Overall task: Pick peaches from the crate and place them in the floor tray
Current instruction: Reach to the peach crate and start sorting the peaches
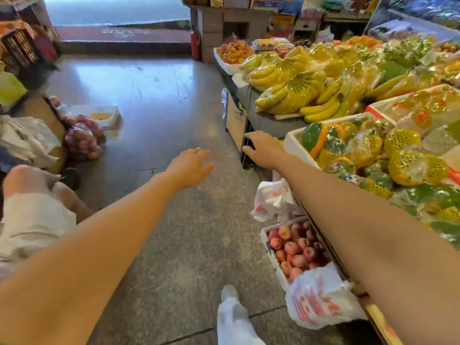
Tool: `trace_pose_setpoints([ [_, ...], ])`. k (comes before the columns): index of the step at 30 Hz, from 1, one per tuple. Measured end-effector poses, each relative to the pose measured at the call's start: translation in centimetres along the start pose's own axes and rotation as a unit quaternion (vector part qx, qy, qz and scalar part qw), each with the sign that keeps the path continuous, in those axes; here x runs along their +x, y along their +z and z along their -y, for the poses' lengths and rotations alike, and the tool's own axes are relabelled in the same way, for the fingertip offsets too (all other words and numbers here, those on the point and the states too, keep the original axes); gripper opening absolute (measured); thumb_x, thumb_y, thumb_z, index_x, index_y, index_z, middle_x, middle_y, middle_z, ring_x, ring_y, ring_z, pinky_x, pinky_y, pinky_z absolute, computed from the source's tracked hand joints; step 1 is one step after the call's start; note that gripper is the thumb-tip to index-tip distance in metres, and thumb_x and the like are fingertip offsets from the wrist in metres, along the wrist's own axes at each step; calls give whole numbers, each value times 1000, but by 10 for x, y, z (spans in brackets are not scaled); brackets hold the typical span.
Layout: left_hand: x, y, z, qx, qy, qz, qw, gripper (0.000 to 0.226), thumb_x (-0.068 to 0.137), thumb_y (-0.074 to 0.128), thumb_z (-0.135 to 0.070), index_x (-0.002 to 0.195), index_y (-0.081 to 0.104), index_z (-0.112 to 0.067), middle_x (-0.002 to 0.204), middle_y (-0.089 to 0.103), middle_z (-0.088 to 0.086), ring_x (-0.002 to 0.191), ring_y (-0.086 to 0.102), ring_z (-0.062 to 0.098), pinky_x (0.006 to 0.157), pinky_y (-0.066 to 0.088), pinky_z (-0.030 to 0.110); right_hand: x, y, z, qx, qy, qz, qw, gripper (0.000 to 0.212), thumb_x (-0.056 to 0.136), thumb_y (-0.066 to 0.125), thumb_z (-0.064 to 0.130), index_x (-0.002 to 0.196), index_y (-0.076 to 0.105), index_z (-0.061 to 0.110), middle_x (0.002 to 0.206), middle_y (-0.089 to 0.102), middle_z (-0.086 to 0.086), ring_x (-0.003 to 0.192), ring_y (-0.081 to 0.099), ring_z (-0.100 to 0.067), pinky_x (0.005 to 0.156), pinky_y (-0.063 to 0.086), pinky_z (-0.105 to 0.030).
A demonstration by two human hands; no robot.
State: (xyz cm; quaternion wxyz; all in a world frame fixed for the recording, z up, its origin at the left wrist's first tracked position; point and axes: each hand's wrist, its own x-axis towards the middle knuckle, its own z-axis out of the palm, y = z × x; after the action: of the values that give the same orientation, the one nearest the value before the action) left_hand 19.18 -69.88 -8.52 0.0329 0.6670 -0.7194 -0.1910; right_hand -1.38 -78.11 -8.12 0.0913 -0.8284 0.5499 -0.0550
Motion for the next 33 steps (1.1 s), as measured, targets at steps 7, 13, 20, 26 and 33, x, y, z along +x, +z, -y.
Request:
trace_pose_setpoints([
  [7, 145, -41, 42, -8, -29, -17, 999, 55, 102, 37, -38, 150, 25, -16, 157, 23, 9, 144, 21, 29, 114, 26, 46, 178, 2, -15, -37, -34, 35, 998, 48, 100, 43, 33, 143, 40, 11, 144, 46, -13, 129, 45, -34, 98, 40, -43],
  [13, 248, -86, 95, -8, -66, -27, 997, 58, 102, 37, -39, 152, 22, -14, 159, 19, 9, 146, 19, 28, 117, 22, 45, 320, 1, -9, -25, -75, 54, 995, 51, 100, 41, 35, 147, 35, 14, 148, 41, -12, 133, 41, -32, 105, 39, -46],
  [20, 368, -128, 189, -14, -87, -43, 995, 58, 101, 38, -41, 151, 23, -16, 159, 20, 9, 146, 19, 27, 117, 22, 45, 469, 19, 27, -22, -100, 60, 993, 50, 100, 42, 35, 145, 37, 13, 147, 42, -13, 132, 42, -32, 106, 37, -44],
  [26, 464, -177, 288, -13, -93, -49, 994, 59, 100, 38, -42, 151, 22, -18, 159, 19, 7, 146, 18, 26, 117, 21, 45, 610, 39, 69, -21, -95, 78, 992, 51, 101, 42, 34, 146, 36, 12, 148, 40, -15, 133, 40, -33, 108, 34, -45],
  [33, 558, -235, 390, -27, -108, -48, 993, 58, 100, 40, -39, 151, 24, -17, 158, 22, 9, 145, 20, 26, 116, 23, 44, 755, 46, 128, -26, -111, 78, 990, 50, 101, 42, 34, 146, 36, 14, 149, 40, -12, 135, 38, -31, 107, 32, -41],
])
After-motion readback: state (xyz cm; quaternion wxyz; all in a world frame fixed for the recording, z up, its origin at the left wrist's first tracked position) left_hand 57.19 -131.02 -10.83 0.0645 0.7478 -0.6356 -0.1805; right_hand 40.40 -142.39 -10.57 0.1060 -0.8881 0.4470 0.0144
